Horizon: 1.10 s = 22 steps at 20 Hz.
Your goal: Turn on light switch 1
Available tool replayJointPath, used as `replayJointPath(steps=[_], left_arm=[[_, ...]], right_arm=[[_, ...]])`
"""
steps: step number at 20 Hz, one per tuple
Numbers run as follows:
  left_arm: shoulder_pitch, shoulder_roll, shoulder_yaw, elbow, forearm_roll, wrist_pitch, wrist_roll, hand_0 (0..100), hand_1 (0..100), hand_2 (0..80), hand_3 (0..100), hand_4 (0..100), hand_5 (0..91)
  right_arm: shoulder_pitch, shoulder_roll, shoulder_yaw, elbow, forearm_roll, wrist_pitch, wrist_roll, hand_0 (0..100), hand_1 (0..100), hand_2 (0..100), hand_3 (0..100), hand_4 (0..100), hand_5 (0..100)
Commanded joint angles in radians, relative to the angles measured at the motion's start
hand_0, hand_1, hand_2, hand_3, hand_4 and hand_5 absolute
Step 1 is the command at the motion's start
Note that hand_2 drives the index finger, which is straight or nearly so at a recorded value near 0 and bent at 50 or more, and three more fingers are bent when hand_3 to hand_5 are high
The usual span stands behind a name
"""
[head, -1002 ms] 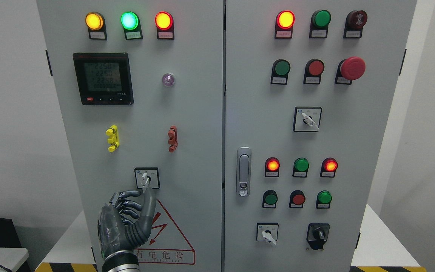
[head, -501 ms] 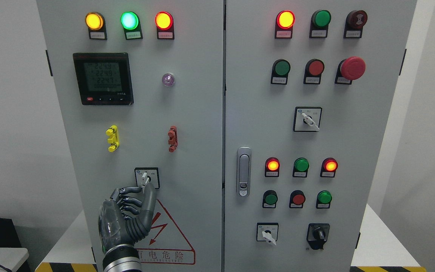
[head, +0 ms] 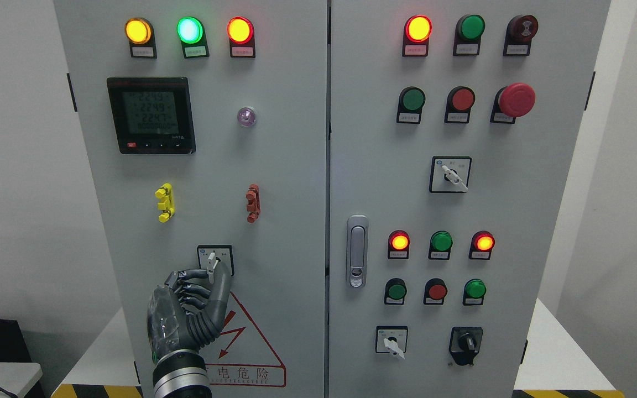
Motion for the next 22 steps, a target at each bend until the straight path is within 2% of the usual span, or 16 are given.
replayJointPath(steps=[1, 22], left_arm=[[-0.008, -0.001, -0.006, -0.001, 0.002, 0.019, -0.002, 24, 44, 45.6, 75, 80, 80.5], [-0.028, -0.001, -0.003, -0.003, 0.002, 0.058, 0.0, 26, 42, 47.1, 75, 80, 78.8]], right_arm=[[0.001, 0.0, 0.017, 0.0, -0.025, -0.001, 0.0, 12, 39, 0, 0, 0, 0], [0.001, -0.001, 0.017, 0.0, -0.025, -0.001, 0.0, 12, 39, 0, 0, 0, 0]])
